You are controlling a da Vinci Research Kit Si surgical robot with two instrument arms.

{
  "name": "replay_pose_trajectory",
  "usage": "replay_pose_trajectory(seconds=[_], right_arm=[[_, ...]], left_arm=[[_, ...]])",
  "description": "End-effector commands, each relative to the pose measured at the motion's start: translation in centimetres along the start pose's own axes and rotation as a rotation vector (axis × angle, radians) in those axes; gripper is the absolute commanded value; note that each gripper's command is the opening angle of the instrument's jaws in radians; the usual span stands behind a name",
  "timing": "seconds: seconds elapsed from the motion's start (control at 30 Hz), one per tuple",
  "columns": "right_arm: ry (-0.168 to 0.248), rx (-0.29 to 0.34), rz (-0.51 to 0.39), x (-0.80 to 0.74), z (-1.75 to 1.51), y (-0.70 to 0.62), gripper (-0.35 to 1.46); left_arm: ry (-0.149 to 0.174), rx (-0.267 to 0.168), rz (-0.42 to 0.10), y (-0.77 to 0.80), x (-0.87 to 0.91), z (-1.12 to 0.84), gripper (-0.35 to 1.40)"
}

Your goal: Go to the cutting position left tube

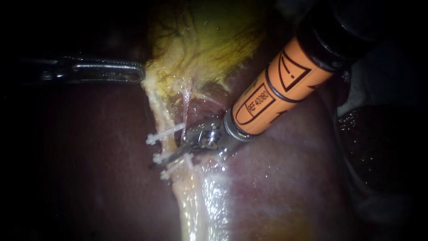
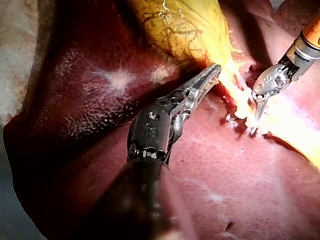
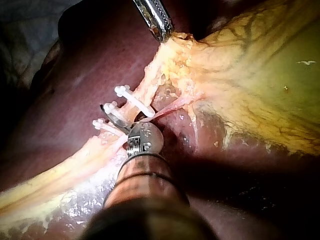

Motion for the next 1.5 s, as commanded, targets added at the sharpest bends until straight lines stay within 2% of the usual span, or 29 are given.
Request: replay_pose_trajectory(seconds=[0.03,0.3,0.67,0.87,1.0,1.13,1.27,1.33,1.5], right_arm=[[0.0,0.0,0.0,0.0,-0.01,0.0,1.19],[0.009,-0.004,0.008,0.0,-0.3,0.0,1.22],[0.027,-0.018,0.048,-0.08,-1.03,0.09,1.24],[0.021,-0.007,0.018,-0.19,-1.19,0.16,1.25],[0.015,0.008,-0.016,-0.22,-1.34,0.16,1.27],[0.009,0.046,-0.039,-0.16,-1.53,0.11,1.27],[0.044,0.114,-0.036,-0.06,-1.66,0.02,1.27],[0.049,0.172,-0.036,-0.02,-1.68,-0.04,1.25],[0.075,0.218,-0.052,0.05,-1.62,-0.13,1.25]], left_arm=[[0.0,0.0,0.0,0.0,0.0,0.0,-0.35],[0.0,0.0,0.0,0.0,-0.01,-0.01,-0.35],[0.0,0.0,0.0,0.0,-0.01,-0.01,-0.35],[0.0,0.001,-0.001,0.0,-0.01,-0.01,-0.35],[0.0,0.0,-0.001,-0.01,-0.01,-0.02,-0.35],[0.0,0.0,-0.001,-0.01,-0.01,-0.02,-0.35],[0.0,0.0,-0.001,-0.01,-0.01,-0.02,-0.35],[0.0,0.0,-0.001,-0.01,-0.01,-0.02,-0.35],[0.0,0.0,-0.001,-0.01,-0.01,-0.01,-0.35]])
